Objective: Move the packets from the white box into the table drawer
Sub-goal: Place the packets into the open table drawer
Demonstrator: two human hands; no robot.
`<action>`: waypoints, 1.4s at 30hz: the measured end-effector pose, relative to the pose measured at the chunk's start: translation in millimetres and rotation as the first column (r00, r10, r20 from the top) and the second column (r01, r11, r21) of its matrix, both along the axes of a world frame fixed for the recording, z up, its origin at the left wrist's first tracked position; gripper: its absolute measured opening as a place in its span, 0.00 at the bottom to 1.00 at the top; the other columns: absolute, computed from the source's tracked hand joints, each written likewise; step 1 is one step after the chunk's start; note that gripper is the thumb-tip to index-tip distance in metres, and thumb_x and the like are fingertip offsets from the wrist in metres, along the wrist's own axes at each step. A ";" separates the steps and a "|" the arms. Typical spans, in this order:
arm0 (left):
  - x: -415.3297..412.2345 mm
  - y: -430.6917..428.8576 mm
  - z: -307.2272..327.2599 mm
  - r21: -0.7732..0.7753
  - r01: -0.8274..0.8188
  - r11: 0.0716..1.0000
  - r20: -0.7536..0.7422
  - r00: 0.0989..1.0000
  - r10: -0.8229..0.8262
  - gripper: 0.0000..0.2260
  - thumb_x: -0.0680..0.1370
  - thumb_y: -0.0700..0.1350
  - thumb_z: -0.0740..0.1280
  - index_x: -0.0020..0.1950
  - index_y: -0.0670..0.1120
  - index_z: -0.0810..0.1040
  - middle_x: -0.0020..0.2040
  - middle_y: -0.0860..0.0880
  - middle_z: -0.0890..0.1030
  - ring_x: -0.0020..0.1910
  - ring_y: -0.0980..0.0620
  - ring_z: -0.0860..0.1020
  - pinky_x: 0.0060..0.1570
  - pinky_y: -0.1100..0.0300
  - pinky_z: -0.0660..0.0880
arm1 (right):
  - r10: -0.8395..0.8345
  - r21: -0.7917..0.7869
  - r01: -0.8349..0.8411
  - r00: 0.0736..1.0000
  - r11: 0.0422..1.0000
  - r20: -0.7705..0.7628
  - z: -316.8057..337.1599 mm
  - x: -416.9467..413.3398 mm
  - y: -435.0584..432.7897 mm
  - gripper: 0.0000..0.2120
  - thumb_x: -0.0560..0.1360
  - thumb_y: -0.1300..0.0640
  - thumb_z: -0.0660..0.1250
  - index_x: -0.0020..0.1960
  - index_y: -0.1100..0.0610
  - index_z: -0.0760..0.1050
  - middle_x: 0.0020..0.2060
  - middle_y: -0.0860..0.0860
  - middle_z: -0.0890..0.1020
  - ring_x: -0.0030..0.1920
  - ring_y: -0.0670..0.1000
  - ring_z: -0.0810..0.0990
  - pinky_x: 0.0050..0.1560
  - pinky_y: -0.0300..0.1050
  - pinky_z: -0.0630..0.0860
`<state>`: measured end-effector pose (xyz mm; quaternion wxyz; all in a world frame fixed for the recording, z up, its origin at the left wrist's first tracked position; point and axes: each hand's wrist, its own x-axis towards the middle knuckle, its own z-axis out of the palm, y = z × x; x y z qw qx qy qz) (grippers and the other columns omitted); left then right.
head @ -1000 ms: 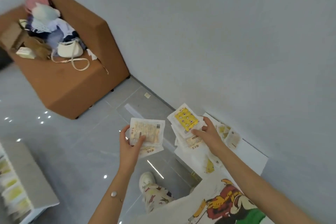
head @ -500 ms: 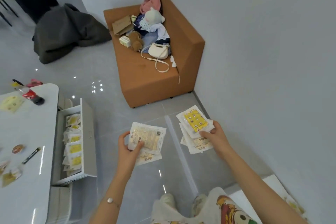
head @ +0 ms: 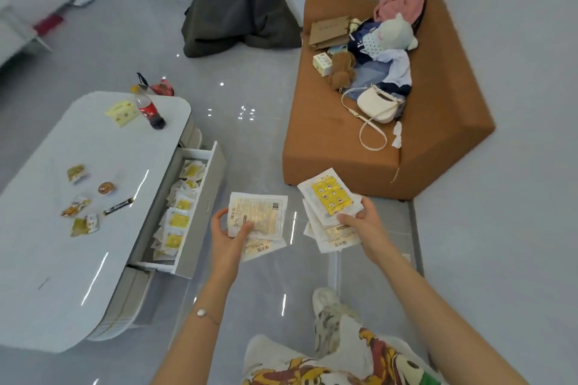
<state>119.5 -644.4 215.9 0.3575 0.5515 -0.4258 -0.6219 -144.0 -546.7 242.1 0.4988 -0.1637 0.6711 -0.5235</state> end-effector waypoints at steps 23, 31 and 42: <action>66.8 -192.2 -68.0 0.275 -0.694 0.666 -0.026 0.687 0.726 0.25 0.76 0.37 0.70 0.68 0.51 0.63 0.54 0.51 0.80 0.51 0.50 0.81 0.50 0.49 0.79 | 0.502 0.125 -0.506 0.863 0.854 0.064 -28.3 21.5 -368.2 0.22 0.73 0.68 0.69 0.61 0.52 0.69 0.48 0.48 0.85 0.47 0.49 0.85 0.40 0.48 0.81; 117.8 -285.5 -81.6 0.421 -0.693 0.585 -0.045 0.628 0.777 0.26 0.76 0.37 0.70 0.68 0.53 0.63 0.55 0.50 0.77 0.52 0.48 0.80 0.42 0.51 0.79 | 0.623 0.197 -0.617 0.782 0.762 0.037 -38.3 82.2 -497.8 0.21 0.72 0.70 0.70 0.57 0.50 0.71 0.54 0.54 0.83 0.53 0.55 0.83 0.53 0.57 0.80; 156.0 -327.4 -211.7 0.567 -0.795 0.217 0.097 0.326 0.940 0.25 0.76 0.38 0.70 0.69 0.51 0.63 0.59 0.46 0.78 0.53 0.44 0.80 0.46 0.46 0.80 | 0.838 0.383 -0.800 0.535 0.462 0.105 -190.4 194.9 -626.9 0.21 0.73 0.71 0.67 0.57 0.50 0.69 0.51 0.52 0.81 0.49 0.52 0.82 0.41 0.48 0.79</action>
